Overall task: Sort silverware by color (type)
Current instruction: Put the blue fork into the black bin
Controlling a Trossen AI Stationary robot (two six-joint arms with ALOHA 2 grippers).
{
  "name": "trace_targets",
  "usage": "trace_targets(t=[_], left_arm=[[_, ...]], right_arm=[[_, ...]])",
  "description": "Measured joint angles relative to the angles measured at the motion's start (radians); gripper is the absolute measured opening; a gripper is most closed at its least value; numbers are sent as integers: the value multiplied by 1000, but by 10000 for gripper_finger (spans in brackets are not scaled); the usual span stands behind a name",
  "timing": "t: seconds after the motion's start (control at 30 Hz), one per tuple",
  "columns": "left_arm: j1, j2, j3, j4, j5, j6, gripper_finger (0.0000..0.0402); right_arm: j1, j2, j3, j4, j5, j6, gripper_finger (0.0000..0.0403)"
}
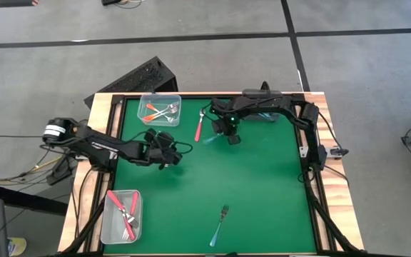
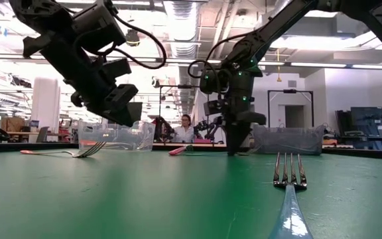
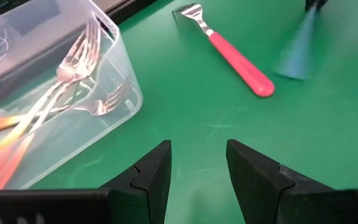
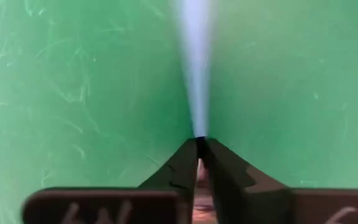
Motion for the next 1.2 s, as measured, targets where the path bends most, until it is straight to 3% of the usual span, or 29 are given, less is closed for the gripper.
trace_targets(t=[0.13,0.4,0.67,0.83,1.03,1.2], left_arm=[[1,2,0,-3,1,-7,141],[1,3,0,0,7,-8,141],[1,3,0,0,34,-31,141],[0,3,0,-1,38,-40,141],[0,3,0,-1,46,-40,141],[0,3,0,-9,45,-41,141]], right_arm=[[0,-26,9,-43,8,59,16],[-40,-220,9,-89,0,117,16],[-206,-402,10,-94,52,174,14],[-331,-426,9,-99,158,179,14],[-465,-431,-38,-83,159,178,14],[-507,-431,-143,-74,158,161,18]])
